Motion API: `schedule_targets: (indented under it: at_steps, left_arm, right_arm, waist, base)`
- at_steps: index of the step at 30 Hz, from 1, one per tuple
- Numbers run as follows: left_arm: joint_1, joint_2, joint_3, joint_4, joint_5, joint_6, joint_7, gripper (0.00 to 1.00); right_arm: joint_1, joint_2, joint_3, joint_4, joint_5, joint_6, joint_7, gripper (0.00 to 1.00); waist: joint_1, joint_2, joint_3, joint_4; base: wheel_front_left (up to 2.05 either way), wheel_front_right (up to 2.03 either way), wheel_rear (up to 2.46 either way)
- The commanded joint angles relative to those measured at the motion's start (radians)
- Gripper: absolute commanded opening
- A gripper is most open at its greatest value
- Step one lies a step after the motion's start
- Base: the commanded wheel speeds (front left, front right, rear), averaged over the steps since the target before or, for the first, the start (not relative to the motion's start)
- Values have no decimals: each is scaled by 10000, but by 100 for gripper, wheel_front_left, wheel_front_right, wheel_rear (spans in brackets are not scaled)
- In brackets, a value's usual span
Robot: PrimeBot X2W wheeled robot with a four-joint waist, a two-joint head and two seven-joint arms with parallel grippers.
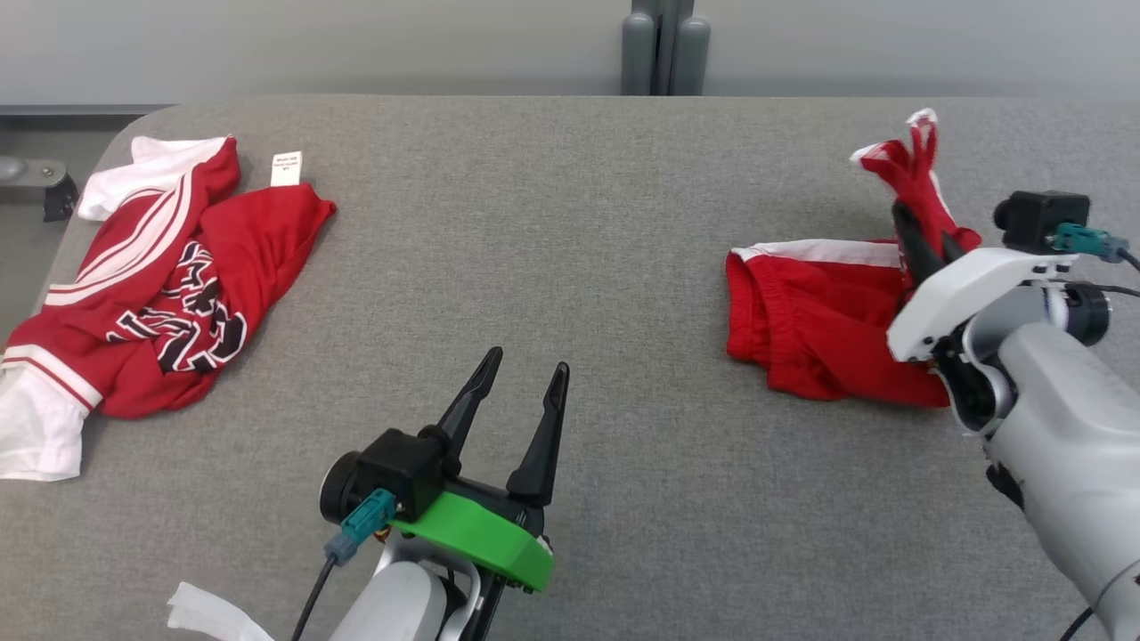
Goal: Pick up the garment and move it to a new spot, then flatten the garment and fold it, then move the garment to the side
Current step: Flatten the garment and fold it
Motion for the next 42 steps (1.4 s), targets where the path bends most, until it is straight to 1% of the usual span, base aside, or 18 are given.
schedule_targets:
  at_steps: [1,5,6,8,10,13,16,18,22,23,24,29,32,34,38,42]
  left_arm:
    - [10,24,8,2,-2,20,8,100]
    - [65,21,32,53,-5,28,8,100]
    - [67,21,8,70,-25,28,8,100]
    - [50,21,-25,94,-54,45,8,100]
    - [44,21,-43,102,-93,73,8,100]
    - [100,21,-9,106,-141,99,8,100]
    - [268,22,38,108,-170,151,8,100]
    - [356,22,95,84,-164,191,8,100]
    - [546,20,191,-4,-157,194,8,100]
    - [577,20,181,-12,-150,164,8,100]
    - [584,22,168,-22,-140,156,8,100]
    - [313,20,-28,-129,-195,126,8,100]
    - [174,23,-143,-150,-235,93,8,100]
    - [109,21,-229,-117,-262,51,8,100]
    - [1,24,-416,-5,-383,-18,8,100]
    - [-66,24,-413,12,-484,57,8,100]
  right_arm:
    - [-16,245,94,-53,-110,-6,103,0]
    - [220,1116,414,75,-368,-6,444,0]
    - [323,1333,508,143,-425,-6,548,19]
    - [391,1542,568,280,-555,-10,566,100]
    - [518,1848,511,225,-460,-10,439,100]
    - [782,1704,288,-138,-293,-7,120,100]
    - [1181,1180,-148,-820,-66,-7,-195,100]
    - [1581,712,-417,-1258,-7,-7,-291,100]
    - [2403,-160,-1022,-1809,124,-5,-251,100]
    - [2599,-309,-1132,-1956,251,-5,-131,28]
    - [2727,-404,-1241,-2091,374,-3,-46,0]
    - [3036,-1035,-913,-2930,721,-3,768,0]
    - [2698,-1089,-656,-3033,644,-3,1024,0]
    - [2485,-958,-430,-2878,605,-3,1156,0]
    - [2318,-442,237,-2436,798,-3,1515,0]
    - [2739,157,1296,-2241,1023,-2,1893,0]
  waist:
    - [0,0,-38,184]
    - [0,0,-8,378]
    - [0,0,10,434]
    - [0,0,23,499]
    - [0,0,17,555]
    - [0,0,-53,577]
    - [0,0,-206,520]
    - [0,0,-315,431]
    - [0,0,-408,217]
    - [0,0,-394,188]
    - [0,0,-375,175]
    - [0,0,-78,277]
    - [0,0,92,399]
    - [0,0,186,504]
    - [0,0,276,762]
    - [0,0,260,962]
  base:
    - [0,0,0]
    - [0,0,0]
    - [0,0,0]
    - [0,0,0]
    - [0,0,0]
    - [0,0,0]
    - [0,0,0]
    - [0,0,0]
    - [0,0,0]
    - [0,0,0]
    - [0,0,0]
    - [0,0,0]
    - [0,0,0]
    - [0,0,0]
    - [0,0,0]
    - [0,0,0]
